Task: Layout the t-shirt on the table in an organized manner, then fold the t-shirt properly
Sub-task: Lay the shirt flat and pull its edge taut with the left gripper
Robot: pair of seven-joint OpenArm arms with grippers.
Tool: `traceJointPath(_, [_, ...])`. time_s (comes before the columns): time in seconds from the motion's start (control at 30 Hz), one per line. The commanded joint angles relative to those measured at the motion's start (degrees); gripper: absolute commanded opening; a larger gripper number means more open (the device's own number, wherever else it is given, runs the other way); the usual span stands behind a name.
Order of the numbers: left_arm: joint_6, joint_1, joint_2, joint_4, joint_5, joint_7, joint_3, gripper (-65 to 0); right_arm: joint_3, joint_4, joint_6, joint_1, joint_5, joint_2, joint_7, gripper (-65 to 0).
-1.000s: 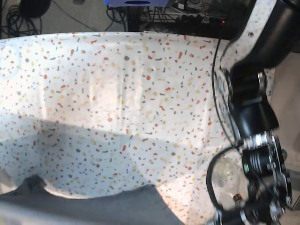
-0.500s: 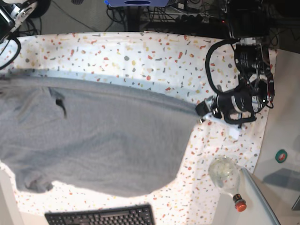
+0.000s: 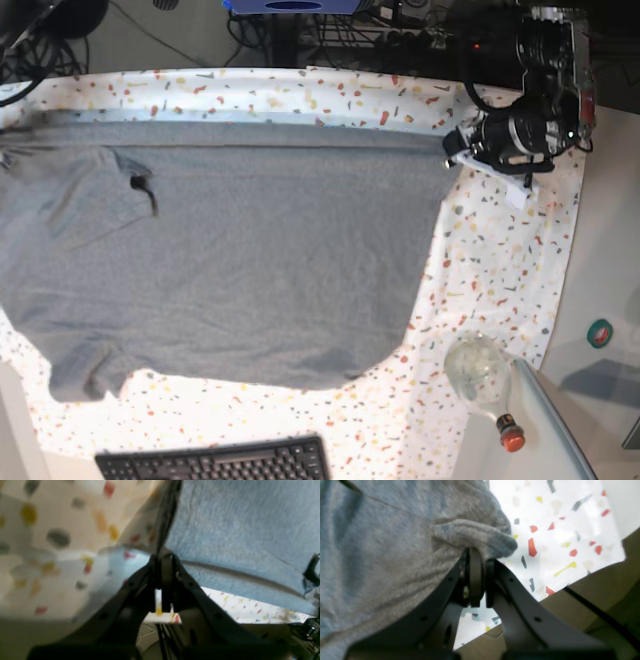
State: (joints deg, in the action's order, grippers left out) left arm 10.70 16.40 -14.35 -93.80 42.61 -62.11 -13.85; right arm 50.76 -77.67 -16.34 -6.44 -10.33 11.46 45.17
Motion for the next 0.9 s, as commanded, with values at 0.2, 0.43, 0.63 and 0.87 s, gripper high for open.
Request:
traceJointPath(0.2, [0.33, 3.51, -0.82, -4.0, -0.28, 1.14, -0.44, -65.0, 0.27, -1.67, 0.47, -0.02, 0.53, 0.54, -1.17, -65.0])
traceJointPath(0.43, [0.42, 4.12, -0.82, -3.83, -0.28, 1.05, -0.44, -65.0, 0.62, -1.76, 0.47, -1.26, 0.7, 0.62, -1.26, -65.0])
traceJointPath(0.63, [0.42, 7.02, -0.38, -3.92, -0.28, 1.05, -5.54, -65.0, 0.62, -1.76, 0.47, -2.4, 0.44, 0.36, -1.17, -65.0])
traceJointPath(0.87, [0.33, 7.82, -0.38, -4.09, -0.1, 1.05, -6.42, -65.0, 0.45, -1.85, 0.47, -2.4, 0.44, -0.26, -1.17, -65.0])
